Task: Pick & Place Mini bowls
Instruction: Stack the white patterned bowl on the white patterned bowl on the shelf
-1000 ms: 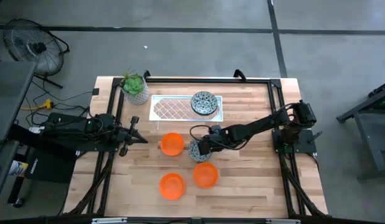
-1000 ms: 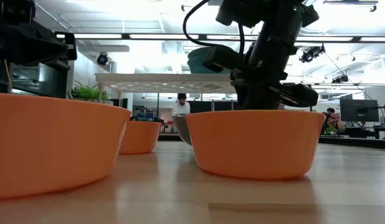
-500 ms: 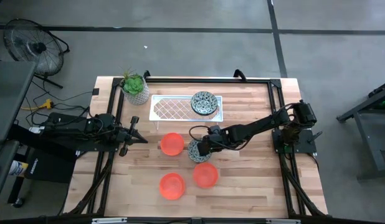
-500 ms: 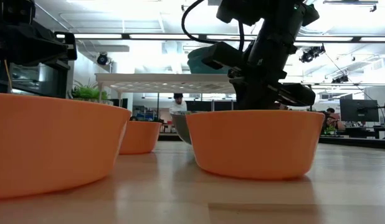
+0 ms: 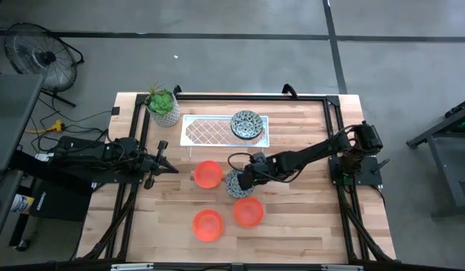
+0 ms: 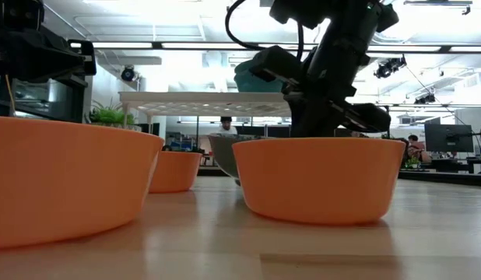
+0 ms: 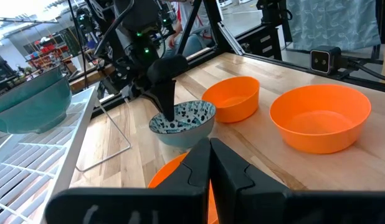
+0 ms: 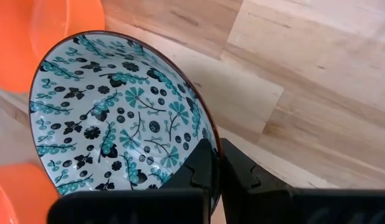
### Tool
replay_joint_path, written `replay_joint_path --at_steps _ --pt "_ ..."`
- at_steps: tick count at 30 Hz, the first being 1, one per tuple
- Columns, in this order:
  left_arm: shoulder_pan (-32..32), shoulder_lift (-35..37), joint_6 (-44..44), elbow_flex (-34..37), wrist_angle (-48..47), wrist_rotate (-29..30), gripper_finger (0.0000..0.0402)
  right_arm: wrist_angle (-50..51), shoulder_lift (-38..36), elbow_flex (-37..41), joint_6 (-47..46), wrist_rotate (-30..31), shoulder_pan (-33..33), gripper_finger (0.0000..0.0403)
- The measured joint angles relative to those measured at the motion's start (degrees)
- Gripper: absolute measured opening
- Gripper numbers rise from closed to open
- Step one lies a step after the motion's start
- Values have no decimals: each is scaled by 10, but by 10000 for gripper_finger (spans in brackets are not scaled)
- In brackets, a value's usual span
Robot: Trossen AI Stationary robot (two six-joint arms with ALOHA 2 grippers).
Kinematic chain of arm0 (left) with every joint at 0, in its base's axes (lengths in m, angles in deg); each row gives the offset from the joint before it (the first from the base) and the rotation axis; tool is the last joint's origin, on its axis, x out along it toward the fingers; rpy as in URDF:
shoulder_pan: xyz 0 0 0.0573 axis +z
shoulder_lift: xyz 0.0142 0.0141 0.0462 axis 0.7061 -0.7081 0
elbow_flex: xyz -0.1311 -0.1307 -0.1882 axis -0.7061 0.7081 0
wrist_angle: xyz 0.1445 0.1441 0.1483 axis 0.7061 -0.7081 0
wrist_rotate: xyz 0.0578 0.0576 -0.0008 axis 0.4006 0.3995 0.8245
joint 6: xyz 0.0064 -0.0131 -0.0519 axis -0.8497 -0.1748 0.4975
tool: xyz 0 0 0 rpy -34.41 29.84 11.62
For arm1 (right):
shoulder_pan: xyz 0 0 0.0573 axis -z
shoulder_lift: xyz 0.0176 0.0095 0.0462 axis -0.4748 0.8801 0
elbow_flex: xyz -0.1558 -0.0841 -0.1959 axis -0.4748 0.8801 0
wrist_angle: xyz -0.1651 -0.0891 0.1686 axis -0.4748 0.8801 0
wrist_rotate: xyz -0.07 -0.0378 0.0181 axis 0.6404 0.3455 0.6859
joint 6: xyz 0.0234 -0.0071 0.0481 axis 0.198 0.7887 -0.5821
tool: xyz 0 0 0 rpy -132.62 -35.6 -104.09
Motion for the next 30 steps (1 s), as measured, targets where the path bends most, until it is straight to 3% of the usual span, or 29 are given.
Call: replay_joint_path --at_steps 30 --pt "0 0 0 0 0 0 0 1 -29 -1 6 -10 0 0"
